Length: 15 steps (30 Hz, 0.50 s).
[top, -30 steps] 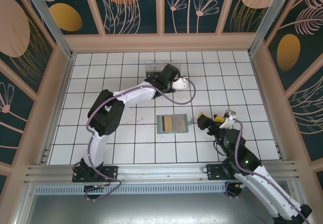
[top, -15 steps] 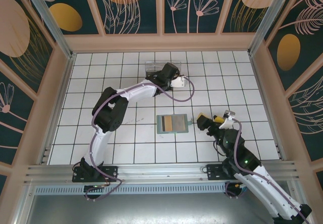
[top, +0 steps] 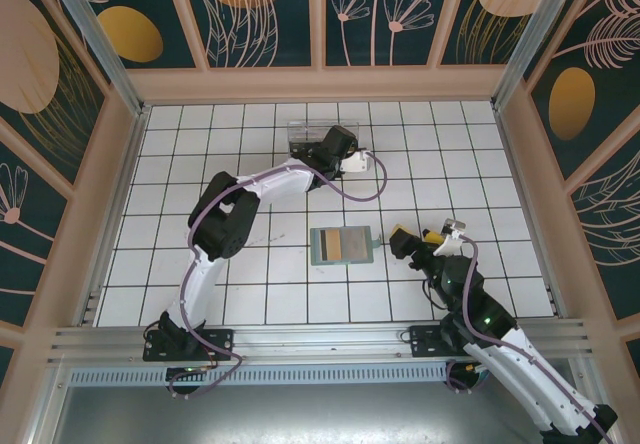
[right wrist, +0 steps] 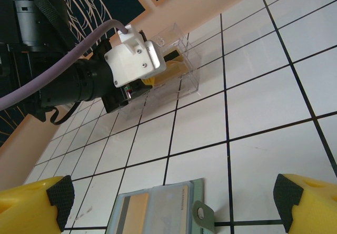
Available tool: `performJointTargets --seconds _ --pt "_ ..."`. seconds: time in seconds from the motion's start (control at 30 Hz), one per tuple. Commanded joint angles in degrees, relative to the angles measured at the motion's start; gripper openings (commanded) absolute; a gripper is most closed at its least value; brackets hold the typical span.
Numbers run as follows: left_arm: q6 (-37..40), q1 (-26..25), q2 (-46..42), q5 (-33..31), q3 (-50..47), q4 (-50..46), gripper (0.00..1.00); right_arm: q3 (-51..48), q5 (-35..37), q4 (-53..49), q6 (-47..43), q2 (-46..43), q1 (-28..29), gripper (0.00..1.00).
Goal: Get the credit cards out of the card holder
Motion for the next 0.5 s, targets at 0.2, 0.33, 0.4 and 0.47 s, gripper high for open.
performJointTargets --seconds 0.2,0.33,0.4,0.47 --pt "-0.86 0.61 2.71 -4.63 3.72 5.90 0.27 -0.99 0.54 0.09 0.43 -0.36 -0.17 0.99" --pt "-0.83 0.72 2.54 -4.93 4.27 6.62 0.34 -1.23 0.48 0.28 0.48 -0.35 -0.17 0.99" --pt "-0.78 0.78 2.60 -5.58 4.14 7.49 0.34 -1.30 0.45 0.26 0.48 -0.37 -0.16 0.99" --pt "-0.99 0.78 2.47 -5.59 4.13 7.47 0.34 -1.29 0.45 0.28 0.52 -0.33 -0.19 0.99"
